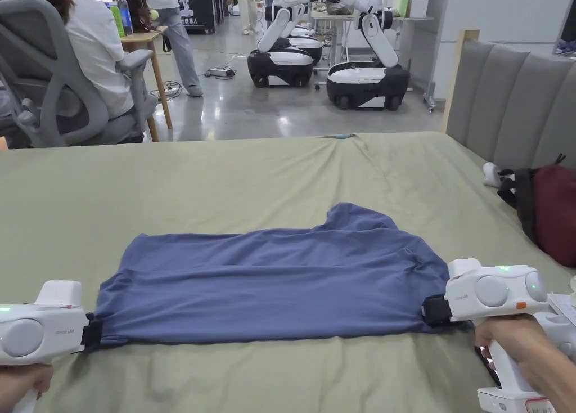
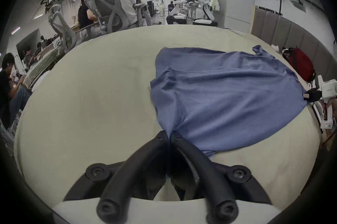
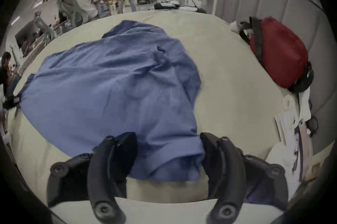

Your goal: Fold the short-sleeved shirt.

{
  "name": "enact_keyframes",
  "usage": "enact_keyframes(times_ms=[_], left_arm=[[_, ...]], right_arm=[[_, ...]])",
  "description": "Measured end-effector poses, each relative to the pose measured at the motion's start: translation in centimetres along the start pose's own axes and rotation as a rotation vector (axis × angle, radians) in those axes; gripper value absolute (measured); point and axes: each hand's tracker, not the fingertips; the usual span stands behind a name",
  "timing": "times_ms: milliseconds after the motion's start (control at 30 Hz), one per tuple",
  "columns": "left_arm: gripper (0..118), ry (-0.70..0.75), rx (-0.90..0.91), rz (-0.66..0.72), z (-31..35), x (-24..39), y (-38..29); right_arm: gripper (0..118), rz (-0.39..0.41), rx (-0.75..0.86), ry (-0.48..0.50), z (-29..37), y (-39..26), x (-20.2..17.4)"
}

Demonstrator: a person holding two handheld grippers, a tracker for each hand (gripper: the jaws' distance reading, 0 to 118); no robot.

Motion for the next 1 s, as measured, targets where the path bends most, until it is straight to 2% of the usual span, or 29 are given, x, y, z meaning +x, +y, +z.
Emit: enact_keyframes(times_ms=[100, 133, 167, 200, 333, 467, 500, 633, 733, 867, 1000], left_arm=[[1, -0.007, 0.000, 0.003, 0.0, -0.2, -0.1], [1, -0.010, 0.006, 0.014, 0.2, -0.3, -0.1], [1, -0.011, 0.012, 0.023, 0.4, -0.4, 0.0], [1, -0.012, 0.024, 0.030, 0.8, -0.5, 0.0], [1, -0.035, 0.067, 0.034, 3.2, -0.8, 0.0], [1, -0.086, 0.070, -0.007, 7.4, -1.0, -0.9], [1, -0.080, 0.078, -0.021, 8.5, -1.0, -1.5], [1, -0.108, 0.049, 0.028, 11.6, -2.1, -4.4], [1, -0.124, 0.047, 0.017, 11.9, -2.5, -6.7], [1, -0.114, -0.029, 0.054, 9.6, -1.8, -8.7], [1, -0.093, -0.037, 0.090, 8.0, -0.9, -10.2]], right_arm=[[39, 0.055, -0.014, 0.012, 0.2, 0.3, -0.6], [9, 0.067, -0.014, 0.026, 0.5, 0.3, -0.6], [7, 0.066, -0.004, 0.022, 0.8, 0.4, -0.7], [7, 0.046, 0.001, 0.052, 1.0, 0.4, -0.7], [7, 0.006, 0.014, 0.043, 2.8, -0.2, -0.1], [7, 0.023, 0.030, 0.081, 4.8, -1.3, 1.0], [7, 0.021, 0.028, 0.084, 7.2, -2.1, 0.7], [7, 0.039, 0.014, 0.114, 9.1, -4.8, 1.1], [7, 0.034, -0.031, 0.147, 8.7, -6.4, 1.0], [7, 0.076, -0.064, 0.113, 6.3, -7.4, 0.1], [8, 0.059, -0.061, 0.102, 6.8, -7.2, -0.3]])
